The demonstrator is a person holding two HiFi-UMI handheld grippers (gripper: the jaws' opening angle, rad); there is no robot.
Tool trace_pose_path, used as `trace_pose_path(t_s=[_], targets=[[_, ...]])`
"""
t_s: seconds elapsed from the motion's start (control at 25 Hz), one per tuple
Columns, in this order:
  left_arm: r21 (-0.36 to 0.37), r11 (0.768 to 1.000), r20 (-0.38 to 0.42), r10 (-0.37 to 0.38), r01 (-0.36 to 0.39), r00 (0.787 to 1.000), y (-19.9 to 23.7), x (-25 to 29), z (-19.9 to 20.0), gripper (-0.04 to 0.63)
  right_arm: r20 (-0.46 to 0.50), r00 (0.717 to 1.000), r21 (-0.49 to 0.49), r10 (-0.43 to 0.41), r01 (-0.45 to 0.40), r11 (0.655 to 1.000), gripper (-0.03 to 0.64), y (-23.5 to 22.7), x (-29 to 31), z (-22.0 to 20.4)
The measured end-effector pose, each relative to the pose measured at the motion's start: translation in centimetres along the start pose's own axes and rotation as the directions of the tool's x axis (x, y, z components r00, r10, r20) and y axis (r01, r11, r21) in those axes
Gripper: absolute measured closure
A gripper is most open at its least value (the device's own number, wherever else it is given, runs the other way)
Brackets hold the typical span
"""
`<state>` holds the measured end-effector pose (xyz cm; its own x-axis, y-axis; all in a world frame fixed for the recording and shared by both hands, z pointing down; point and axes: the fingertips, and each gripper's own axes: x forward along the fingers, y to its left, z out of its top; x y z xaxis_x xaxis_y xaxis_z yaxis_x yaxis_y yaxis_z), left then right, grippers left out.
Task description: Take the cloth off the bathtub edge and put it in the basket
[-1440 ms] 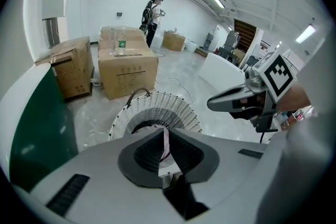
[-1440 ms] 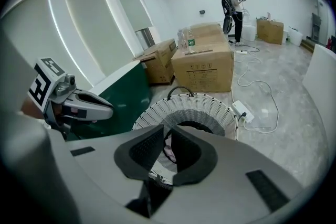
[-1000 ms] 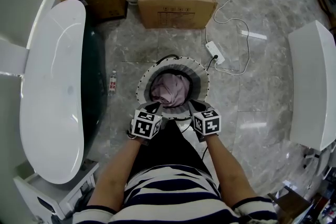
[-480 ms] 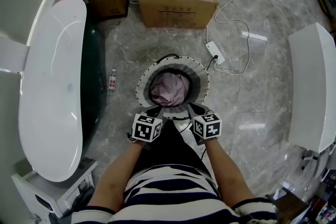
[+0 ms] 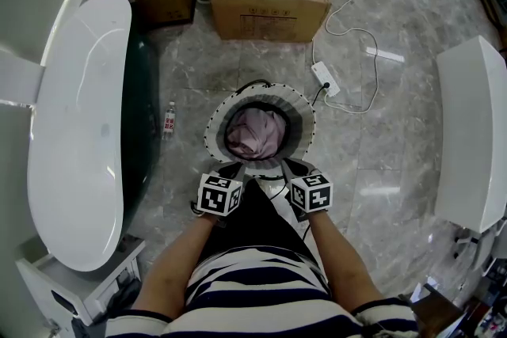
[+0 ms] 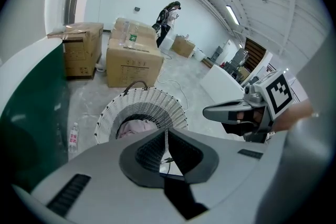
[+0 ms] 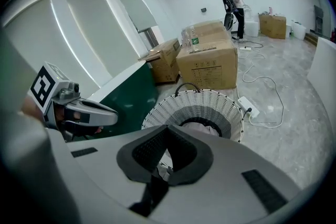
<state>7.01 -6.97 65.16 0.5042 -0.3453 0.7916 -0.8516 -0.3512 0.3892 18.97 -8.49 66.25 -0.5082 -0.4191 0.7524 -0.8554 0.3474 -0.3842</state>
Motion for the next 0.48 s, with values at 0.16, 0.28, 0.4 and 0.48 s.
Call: trace_pose_path(t_s=[0.16, 0.28, 0.4, 0.48], targets=[[-0.006, 1.000, -0.002, -0.003, 0.003, 1.000, -0.3, -0.1, -0.2, 0.561, -0.013, 1.000, 0.005, -0.002, 0.002, 1.000, 0.591, -0.1, 0.1, -0.7], [-0.008, 1.000, -0.001, -0.001, 0.001, 1.000, -0.3, -0.2, -0.2, 0.561, -0.020, 1.000, 0.009, -0.001, 0.001, 1.000, 0.591, -0.1, 0.0, -1.0], [-0.016, 1.000, -0.002, 0.003, -0.003, 1.000, -0.3, -0.1, -0.2, 0.561, -0.026, 1.000, 0.006, -0.002, 0.002, 1.000, 0.591, -0.2, 0.0, -1.2], [-0.031, 1.000, -0.001, 0.000, 0.000, 1.000, -0.3, 0.0, 0.0, 0.561, -0.027, 1.000, 0.006, -0.005, 0.005, 1.000, 0.591, -0.4, -0.1, -1.2]])
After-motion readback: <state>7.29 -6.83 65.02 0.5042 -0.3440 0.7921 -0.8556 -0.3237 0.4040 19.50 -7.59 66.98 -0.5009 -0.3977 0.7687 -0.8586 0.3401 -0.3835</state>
